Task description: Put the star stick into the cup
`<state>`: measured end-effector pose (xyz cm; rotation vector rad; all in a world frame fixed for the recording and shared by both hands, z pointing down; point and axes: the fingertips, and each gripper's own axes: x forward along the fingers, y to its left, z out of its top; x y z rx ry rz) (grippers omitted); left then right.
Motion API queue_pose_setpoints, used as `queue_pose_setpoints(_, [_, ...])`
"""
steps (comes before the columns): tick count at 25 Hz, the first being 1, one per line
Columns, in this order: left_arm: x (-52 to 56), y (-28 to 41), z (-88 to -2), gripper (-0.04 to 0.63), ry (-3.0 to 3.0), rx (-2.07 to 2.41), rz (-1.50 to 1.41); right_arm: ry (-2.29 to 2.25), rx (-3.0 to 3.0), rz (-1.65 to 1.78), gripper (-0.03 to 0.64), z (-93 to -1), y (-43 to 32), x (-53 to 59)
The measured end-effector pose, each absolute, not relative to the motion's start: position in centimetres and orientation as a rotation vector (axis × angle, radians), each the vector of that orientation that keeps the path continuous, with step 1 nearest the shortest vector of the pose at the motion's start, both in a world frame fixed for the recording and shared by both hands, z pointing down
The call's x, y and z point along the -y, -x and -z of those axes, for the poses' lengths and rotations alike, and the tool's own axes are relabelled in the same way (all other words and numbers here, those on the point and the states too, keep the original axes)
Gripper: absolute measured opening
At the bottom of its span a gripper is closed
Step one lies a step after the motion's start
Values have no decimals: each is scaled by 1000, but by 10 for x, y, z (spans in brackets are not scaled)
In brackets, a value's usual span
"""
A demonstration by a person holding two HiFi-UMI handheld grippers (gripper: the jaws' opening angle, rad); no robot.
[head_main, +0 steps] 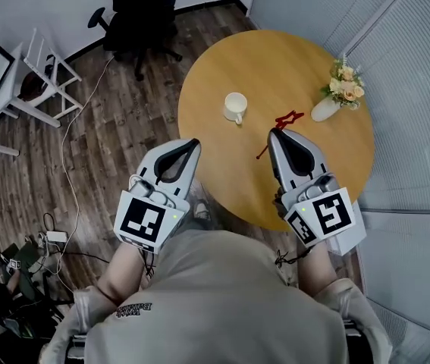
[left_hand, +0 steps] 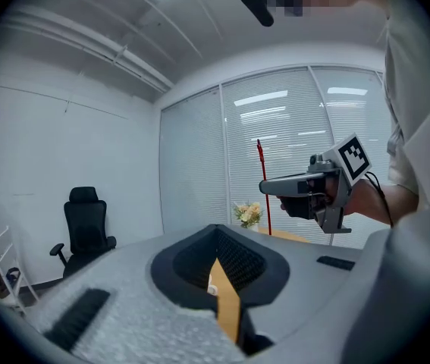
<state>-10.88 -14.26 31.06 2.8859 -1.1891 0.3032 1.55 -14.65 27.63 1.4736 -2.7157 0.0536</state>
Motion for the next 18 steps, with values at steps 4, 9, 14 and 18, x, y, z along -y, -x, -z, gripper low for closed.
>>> queue_pose_setpoints(4, [163,116,-321,20,-2907,1131,-319,-1505,2692,-76,29,-284,-4,165])
queue_pose_setpoints(9, [177,124,-325,20,-2909,1094,-304,-1518,2663,-91,29,-287,4,178])
queue_pose_setpoints(14, [178,118,-330,20,-2904,1080,-303,-1520,2651,-97,29,-290,-1,178])
queue_pose_setpoints(18, [185,104,-335,20,-2885,1100,-313,-1483,2668,-108,29,-293,-11,185])
